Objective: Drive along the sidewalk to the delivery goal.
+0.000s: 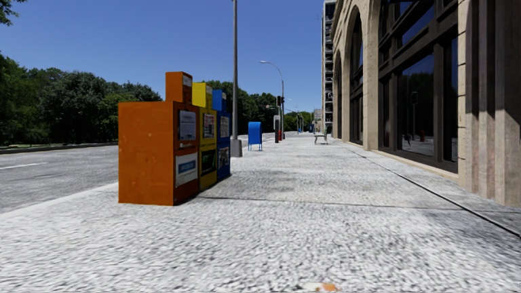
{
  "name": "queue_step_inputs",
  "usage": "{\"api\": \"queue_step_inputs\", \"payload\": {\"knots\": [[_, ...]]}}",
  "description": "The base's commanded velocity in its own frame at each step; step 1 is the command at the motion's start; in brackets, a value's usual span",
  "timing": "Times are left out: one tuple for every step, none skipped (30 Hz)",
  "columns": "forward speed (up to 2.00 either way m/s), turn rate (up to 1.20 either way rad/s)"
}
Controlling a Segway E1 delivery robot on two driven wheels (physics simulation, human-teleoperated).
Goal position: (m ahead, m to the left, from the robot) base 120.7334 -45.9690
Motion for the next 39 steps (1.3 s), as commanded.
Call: {"api": "queue_step_inputs", "payload": {"knots": [[2.0, 0.0], [2.0, 0.0], [2.0, 0.0], [2.0, 0.0], [2.0, 0.0], [2.0, 0.0], [2.0, 0.0], [2.0, 0.0], [2.0, 0.0], [2.0, 0.0], [2.0, 0.0], [2.0, 0.0], [2.0, 0.0], [2.0, 0.0], [2.0, 0.0], [2.0, 0.0], [2.0, 0.0], [2.0, 0.0], [2.0, 0.0], [2.0, 0.0], [2.0, 0.0], [2.0, 0.0], [2.0, 0.0], [2.0, 0.0], [2.0, 0.0], [2.0, 0.0], [2.0, 0.0], [2.0, 0.0], [2.0, 0.0], [2.0, 0.0], [2.0, 0.0], [2.0, 0.0], [2.0, 0.0], [2.0, 0.0], [2.0, 0.0], [2.0, 0.0], [2.0, -0.12], [2.0, -0.38], [2.0, -0.44]]}}
